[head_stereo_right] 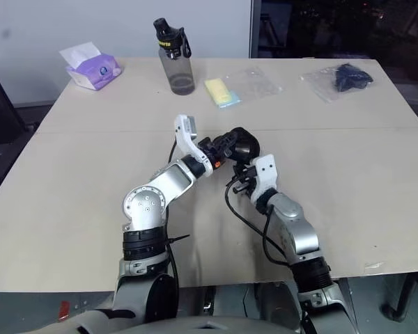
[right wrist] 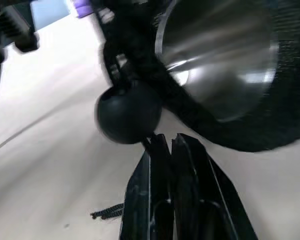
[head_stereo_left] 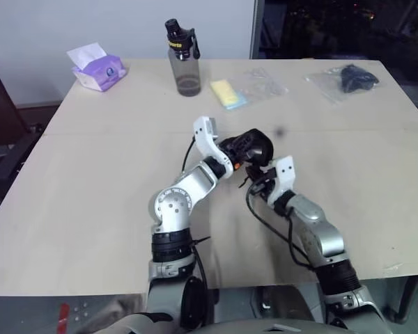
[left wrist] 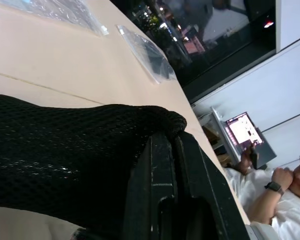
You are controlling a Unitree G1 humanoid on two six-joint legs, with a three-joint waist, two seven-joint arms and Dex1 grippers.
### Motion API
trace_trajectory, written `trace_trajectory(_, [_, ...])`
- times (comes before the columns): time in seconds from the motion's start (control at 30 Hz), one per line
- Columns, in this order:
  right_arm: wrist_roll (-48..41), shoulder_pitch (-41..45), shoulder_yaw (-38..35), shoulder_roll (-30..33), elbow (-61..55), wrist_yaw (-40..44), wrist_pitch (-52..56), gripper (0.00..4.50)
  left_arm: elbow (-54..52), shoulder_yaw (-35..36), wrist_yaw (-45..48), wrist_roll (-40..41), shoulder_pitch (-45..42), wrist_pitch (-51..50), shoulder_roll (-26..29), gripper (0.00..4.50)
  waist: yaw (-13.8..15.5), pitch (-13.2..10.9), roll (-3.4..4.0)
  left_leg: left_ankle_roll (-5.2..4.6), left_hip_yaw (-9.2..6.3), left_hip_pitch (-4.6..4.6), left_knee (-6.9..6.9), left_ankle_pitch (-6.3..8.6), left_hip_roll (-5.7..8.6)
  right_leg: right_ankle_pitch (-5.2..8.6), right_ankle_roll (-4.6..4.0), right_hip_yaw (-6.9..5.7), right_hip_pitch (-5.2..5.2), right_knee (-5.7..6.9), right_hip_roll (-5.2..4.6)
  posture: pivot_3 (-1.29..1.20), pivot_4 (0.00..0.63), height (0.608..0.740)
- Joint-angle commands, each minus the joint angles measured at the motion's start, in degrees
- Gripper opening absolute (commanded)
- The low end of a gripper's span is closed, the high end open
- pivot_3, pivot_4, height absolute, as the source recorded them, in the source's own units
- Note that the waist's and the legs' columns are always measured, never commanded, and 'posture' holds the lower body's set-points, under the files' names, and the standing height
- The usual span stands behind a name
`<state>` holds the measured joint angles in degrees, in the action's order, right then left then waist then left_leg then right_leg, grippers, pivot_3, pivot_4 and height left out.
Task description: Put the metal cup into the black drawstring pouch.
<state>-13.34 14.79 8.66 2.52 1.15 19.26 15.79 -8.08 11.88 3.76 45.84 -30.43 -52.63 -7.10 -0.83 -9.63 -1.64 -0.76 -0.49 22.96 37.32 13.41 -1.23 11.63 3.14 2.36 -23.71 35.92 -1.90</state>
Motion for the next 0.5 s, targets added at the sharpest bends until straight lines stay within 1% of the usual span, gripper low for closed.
trace_trajectory(0.03, [4.35,-0.29,-0.42,2.72,-2.78,-1.92,-1.91,0.01,-1.43,-0.43,0.97,0.08,-0.41,3.66,-0.45,0.00,0.00,0.00,0.00,0.00,0.01,0.00,0.00,0.00,0.00,0.00,-0.01,0.00,0.00,0.00,0.00,0.00,0.150,0.740])
trace_trajectory(0.1, [8.85,0.94,0.35,7.50,-3.04,-0.89,-3.34,0.01,-1.84,-0.80,1.29,-1.30,-0.27,5.61,0.43,0.00,0.08,-0.01,0.01,0.00,0.03,0.01,0.00,0.00,0.01,0.03,-0.04,0.02,0.00,-0.01,-0.01,0.00,0.150,0.740])
trace_trajectory(0.2, [13.25,6.08,-0.50,14.78,-2.12,0.58,-5.99,0.01,-2.07,-0.83,3.11,-1.65,0.47,7.58,1.84,0.00,-0.05,-0.03,0.02,0.00,0.09,0.01,0.02,0.00,0.10,0.09,-0.15,0.12,0.00,-0.02,-0.06,0.00,0.150,0.740])
trace_trajectory(0.23, [14.23,7.91,-1.03,16.56,-1.38,0.49,-6.73,0.00,-2.24,-0.79,3.90,-1.44,0.78,8.08,2.14,0.28,-0.25,-0.06,0.04,0.00,0.12,0.00,0.03,0.00,0.10,0.09,-0.15,0.14,0.00,-0.02,-0.06,0.00,0.150,0.740])
trace_trajectory(0.3, [17.48,11.95,-0.98,20.91,0.82,0.84,-9.40,0.00,-3.50,-0.12,7.99,2.49,1.56,8.16,2.27,0.79,-0.22,-0.06,0.04,0.00,0.11,-0.02,0.02,-0.01,0.10,0.09,-0.15,0.16,-0.01,-0.01,-0.04,0.00,0.150,0.740])
trace_trajectory(0.33, [19.17,14.13,-0.72,23.00,2.21,1.14,-11.41,0.00,-4.17,-0.62,9.35,3.36,1.70,7.18,3.21,1.15,-0.19,-0.06,0.04,0.00,0.09,-0.03,0.02,0.00,0.08,0.09,-0.15,0.13,-0.01,0.00,-0.01,0.00,0.150,0.740])
trace_trajectory(0.37, [20.71,16.65,-0.58,24.95,3.70,1.32,-13.56,0.00,-4.79,-2.39,10.28,2.09,1.74,6.19,5.31,1.60,-0.17,-0.06,0.04,0.00,0.06,-0.03,0.00,0.00,0.05,0.09,-0.15,0.11,-0.01,0.01,0.01,0.00,0.150,0.740])
trace_trajectory(0.43, [22.89,21.36,-0.44,27.64,6.14,1.67,-17.34,0.00,-4.64,-7.87,11.99,-3.59,1.77,3.74,12.32,2.47,-0.27,-0.07,0.05,0.00,0.03,-0.06,-0.09,0.00,0.03,0.05,-0.10,0.09,-0.01,0.01,0.06,0.00,0.150,0.740])
trace_trajectory(0.47, [23.91,23.55,-0.19,28.55,7.08,1.89,-19.14,0.00,-5.48,-11.40,16.95,-6.08,2.51,4.29,17.76,2.80,-0.40,-0.07,0.06,0.00,0.03,-0.09,-0.15,0.00,0.02,-0.01,0.01,0.12,-0.02,0.01,0.08,0.00,0.150,0.740])
trace_trajectory(0.5, [24.86,25.33,0.04,29.15,7.84,1.98,-20.71,0.00,-6.80,-13.86,23.36,-6.55,3.70,4.69,23.12,3.28,-0.96,-0.09,0.09,0.00,0.04,-0.12,-0.22,0.00,0.02,-0.01,0.02,0.14,-0.03,0.02,0.10,0.00,0.150,0.740])
